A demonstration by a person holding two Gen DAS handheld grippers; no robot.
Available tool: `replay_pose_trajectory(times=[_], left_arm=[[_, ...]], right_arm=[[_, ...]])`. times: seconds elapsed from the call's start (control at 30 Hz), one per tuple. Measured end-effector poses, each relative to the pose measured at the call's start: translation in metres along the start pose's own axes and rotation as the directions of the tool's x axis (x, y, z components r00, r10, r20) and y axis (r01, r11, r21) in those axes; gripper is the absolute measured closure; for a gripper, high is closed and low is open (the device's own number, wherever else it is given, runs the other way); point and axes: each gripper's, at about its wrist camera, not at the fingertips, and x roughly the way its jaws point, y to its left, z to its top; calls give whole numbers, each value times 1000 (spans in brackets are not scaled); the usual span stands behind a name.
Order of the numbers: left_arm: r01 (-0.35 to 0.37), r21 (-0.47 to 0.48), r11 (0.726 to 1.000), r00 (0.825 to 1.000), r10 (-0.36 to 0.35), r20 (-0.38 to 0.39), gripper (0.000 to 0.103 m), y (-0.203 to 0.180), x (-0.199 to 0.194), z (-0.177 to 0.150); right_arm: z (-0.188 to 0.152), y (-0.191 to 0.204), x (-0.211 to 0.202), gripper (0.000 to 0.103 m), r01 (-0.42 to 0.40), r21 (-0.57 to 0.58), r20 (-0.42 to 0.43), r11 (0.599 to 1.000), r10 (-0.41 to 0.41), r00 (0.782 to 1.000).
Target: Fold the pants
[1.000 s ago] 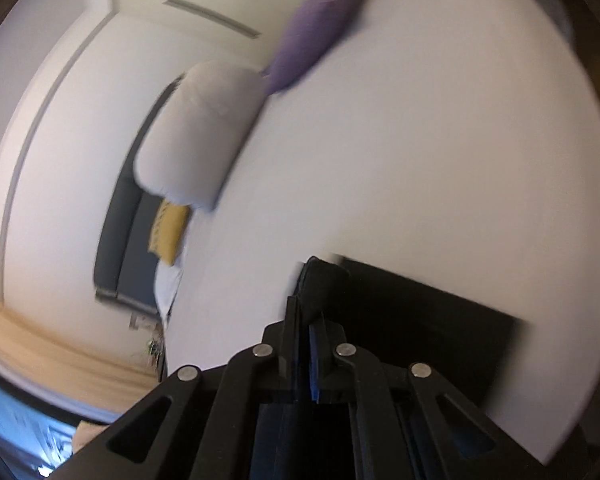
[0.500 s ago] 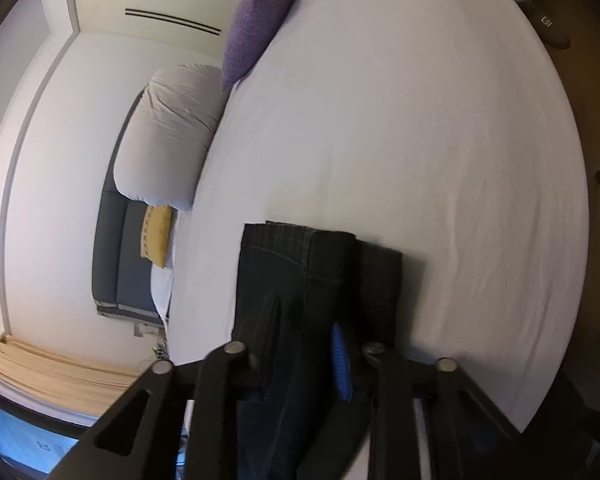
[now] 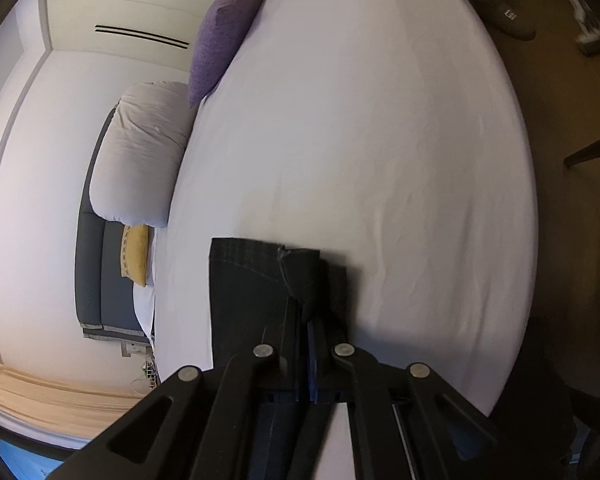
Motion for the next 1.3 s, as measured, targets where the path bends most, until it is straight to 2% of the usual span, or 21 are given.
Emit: replay_pose_trajectory(times=[0.2, 0.43, 0.5, 0.53, 0.57, 0.6, 0.67, 0.7, 0.73, 0.8, 0.87, 0.93, 1.03, 1.13, 1.27, 1.3], left_arm=[[10, 4, 1000, 1000, -10, 4, 91, 3, -5, -7], [47, -36, 998, 998, -46, 44, 91, 16, -9, -14], [47, -38, 998, 998, -45, 53, 91, 18, -10, -16], [46, -41, 998, 997, -44, 58, 91, 17, -10, -18], [46, -43, 998, 997, -43, 62, 91, 17, -10, -20], [46, -45, 998, 997, -43, 68, 91, 18, -10, -20], [47, -49, 998, 996, -44, 73, 91, 17, -11, -22], [48, -50, 998, 996, -44, 75, 91, 18, -11, -23], [49, -49, 998, 996, -45, 77, 91, 17, -11, -24], [50, -48, 998, 996, -46, 79, 91, 17, -11, -25], [51, -47, 998, 996, -47, 80, 91, 18, -11, -25], [51, -47, 998, 996, -47, 80, 91, 18, -11, -25], [46, -40, 998, 996, -43, 78, 91, 17, -12, -25], [50, -39, 998, 996, -47, 77, 91, 17, -12, -24], [53, -46, 998, 995, -49, 82, 91, 18, -11, -24], [54, -47, 997, 995, -50, 84, 91, 18, -11, -25]], right_arm=[[2, -7, 3, 101, 30, -7, -4, 1000, -30, 1000], [7, -10, -5, 100, 30, -10, -9, 999, -30, 999], [5, 1, -14, 84, 66, -46, 12, 997, -66, 998], [1, 14, -23, 78, 111, -109, 46, 988, -106, 993], [-4, 25, -31, 62, 156, -167, 81, 974, -144, 986], [-13, 41, -43, 51, 193, -244, 122, 950, -167, 978], [-25, 55, -59, 50, 205, -303, 156, 931, -164, 974], [-35, 61, -67, 50, 177, -325, 136, 929, -139, 981], [-44, 64, -70, 50, 136, -340, 92, 931, -111, 990], [-72, 71, -68, 50, 29, -382, -57, 923, -55, 997], [-108, 71, -63, 50, -68, -378, -213, 923, -15, 977], [-146, 64, -54, 50, -149, -327, -359, 933, 24, 933], [-194, 56, -36, 51, -184, -282, -492, 942, 23, 870], [-221, 53, -23, 52, -195, -256, -561, 947, 18, 827], [-239, 47, -10, 52, -178, -228, -611, 957, 2, 792], [-241, 46, -8, 52, -170, -224, -614, 960, -3, 789]])
